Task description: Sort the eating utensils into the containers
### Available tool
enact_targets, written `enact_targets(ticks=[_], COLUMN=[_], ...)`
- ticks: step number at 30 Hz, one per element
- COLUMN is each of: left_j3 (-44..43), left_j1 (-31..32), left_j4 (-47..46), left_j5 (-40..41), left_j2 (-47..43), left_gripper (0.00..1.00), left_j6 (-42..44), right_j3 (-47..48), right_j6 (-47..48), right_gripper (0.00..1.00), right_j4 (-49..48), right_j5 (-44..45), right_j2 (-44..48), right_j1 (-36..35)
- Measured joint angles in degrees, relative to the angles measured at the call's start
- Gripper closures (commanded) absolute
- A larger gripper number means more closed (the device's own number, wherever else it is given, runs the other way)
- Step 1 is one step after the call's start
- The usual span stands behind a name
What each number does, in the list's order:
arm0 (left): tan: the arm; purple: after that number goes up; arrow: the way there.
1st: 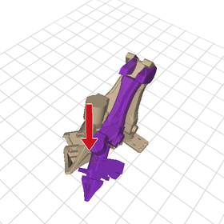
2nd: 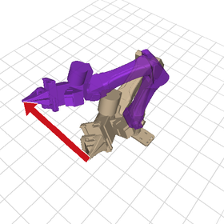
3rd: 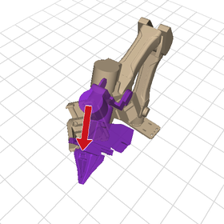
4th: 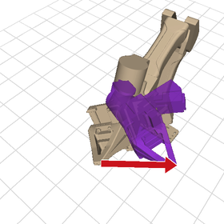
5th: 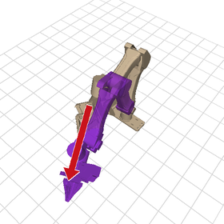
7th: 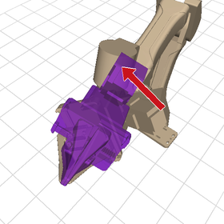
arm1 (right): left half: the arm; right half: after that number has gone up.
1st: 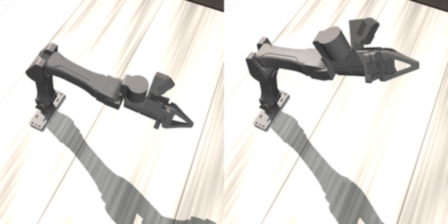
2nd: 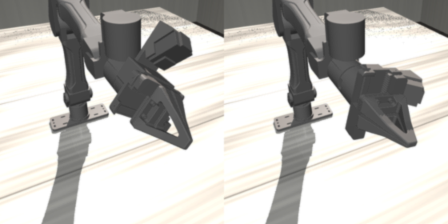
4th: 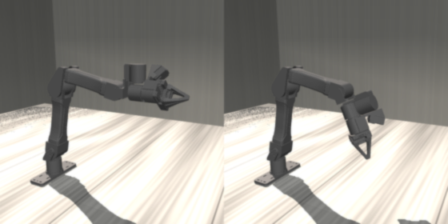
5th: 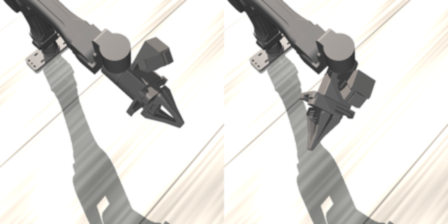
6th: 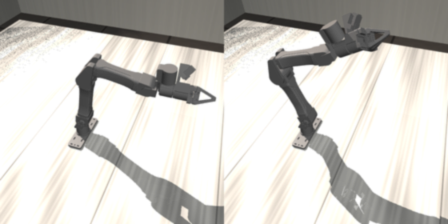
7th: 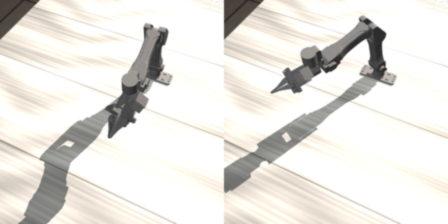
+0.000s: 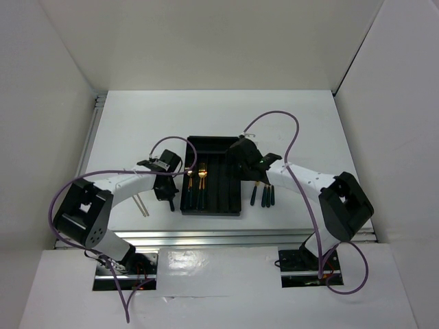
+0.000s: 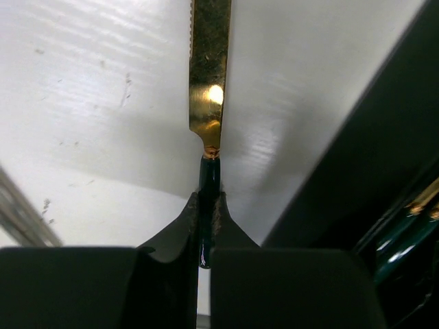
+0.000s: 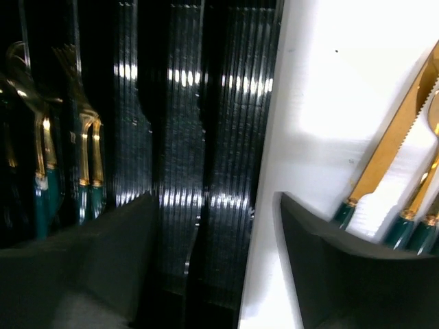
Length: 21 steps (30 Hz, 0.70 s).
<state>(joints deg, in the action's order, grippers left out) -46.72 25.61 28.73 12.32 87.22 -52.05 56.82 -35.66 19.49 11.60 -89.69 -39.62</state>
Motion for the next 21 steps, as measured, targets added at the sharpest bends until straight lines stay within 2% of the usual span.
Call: enact_targets(ticks=[3,7,13,17,21], left_j3=[-0.87,-3.91,-13.14,-17.75,-18.36], left_j1=[0.0,0.0,1.99,5.27,8.79], left_j4=[3.8,8.92,14.27,14.47,12.02], left_j5=[0.48,1.09,1.29,-1.77,-6.54], left_j2=[-1.25,-5.95,-10.38,-10.6,-10.29], left_gripper=[1.0,1.0,1.0,1.0,1.0], left_j6=[1.31,3.3,7.82,10.32,11.45], right_j3=[1.16,2.49,3.45,3.63,3.63], right_j6=[0.13,0.15,0.15,-0.2,-2.62], right_gripper=[0.05,0.03,0.0,0.0,0.0], right_j4=[0.76,2.03,2.84,3.98,6.88], right_j5=[-0.04,-0.24,0.66,3.91,6.1], right_j2=[0.31,1.92,6.86,9.68,10.78], right_j1=[0.0,0.0,0.0,-0.02,0.94])
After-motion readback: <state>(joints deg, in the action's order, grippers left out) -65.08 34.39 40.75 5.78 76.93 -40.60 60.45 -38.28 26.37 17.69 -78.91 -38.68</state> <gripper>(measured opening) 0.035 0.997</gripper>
